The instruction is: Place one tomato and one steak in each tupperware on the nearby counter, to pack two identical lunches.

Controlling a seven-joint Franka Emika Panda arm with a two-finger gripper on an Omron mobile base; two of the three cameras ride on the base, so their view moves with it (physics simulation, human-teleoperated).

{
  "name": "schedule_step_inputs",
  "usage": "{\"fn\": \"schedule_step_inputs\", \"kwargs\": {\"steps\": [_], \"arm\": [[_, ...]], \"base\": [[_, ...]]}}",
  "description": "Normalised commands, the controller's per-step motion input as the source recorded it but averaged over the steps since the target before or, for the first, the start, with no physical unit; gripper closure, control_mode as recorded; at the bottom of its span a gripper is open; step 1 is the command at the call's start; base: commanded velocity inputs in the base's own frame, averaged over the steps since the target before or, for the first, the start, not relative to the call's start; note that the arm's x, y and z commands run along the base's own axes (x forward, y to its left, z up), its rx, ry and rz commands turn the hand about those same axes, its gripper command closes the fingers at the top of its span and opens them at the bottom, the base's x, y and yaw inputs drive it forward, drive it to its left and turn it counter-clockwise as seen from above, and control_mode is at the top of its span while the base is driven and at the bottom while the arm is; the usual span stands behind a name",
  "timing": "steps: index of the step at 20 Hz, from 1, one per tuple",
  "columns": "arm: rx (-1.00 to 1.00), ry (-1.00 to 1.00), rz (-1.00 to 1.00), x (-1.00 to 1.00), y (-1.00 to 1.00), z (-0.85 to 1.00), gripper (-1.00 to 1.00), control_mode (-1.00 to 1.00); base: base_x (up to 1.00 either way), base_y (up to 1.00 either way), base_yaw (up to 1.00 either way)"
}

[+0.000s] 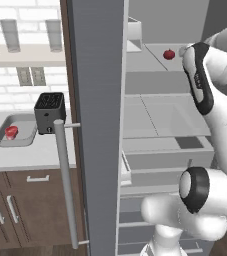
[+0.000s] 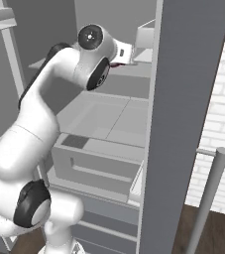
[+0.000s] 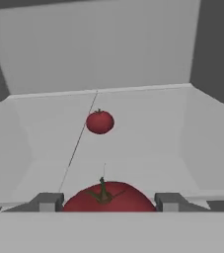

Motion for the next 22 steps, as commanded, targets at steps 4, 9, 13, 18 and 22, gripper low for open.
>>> {"fn": "schedule_step_inputs", "kwargs": {"steps": [4, 9, 13, 18, 22], "arm": [[0.00, 0.16, 0.01, -1.00, 0.45, 0.21, 1.00, -1.00], [0.01, 0.35, 0.08, -1.00, 0.23, 0.08, 1.00, -1.00], [0.00, 0.25, 0.11, -1.00, 0.19, -0.20, 1.00, -1.00], [-0.06, 0.00, 0.11, -0.93, 0.15, -0.96, 1.00, -1.00], [-0.04, 0.06, 0.07, -0.64, 0.21, -0.78, 1.00, -1.00]], "base": [[0.00, 0.00, 0.00], [0.00, 0.00, 0.00], [0.00, 0.00, 0.00], [0.00, 0.00, 0.00], [0.00, 0.00, 0.00]]}}
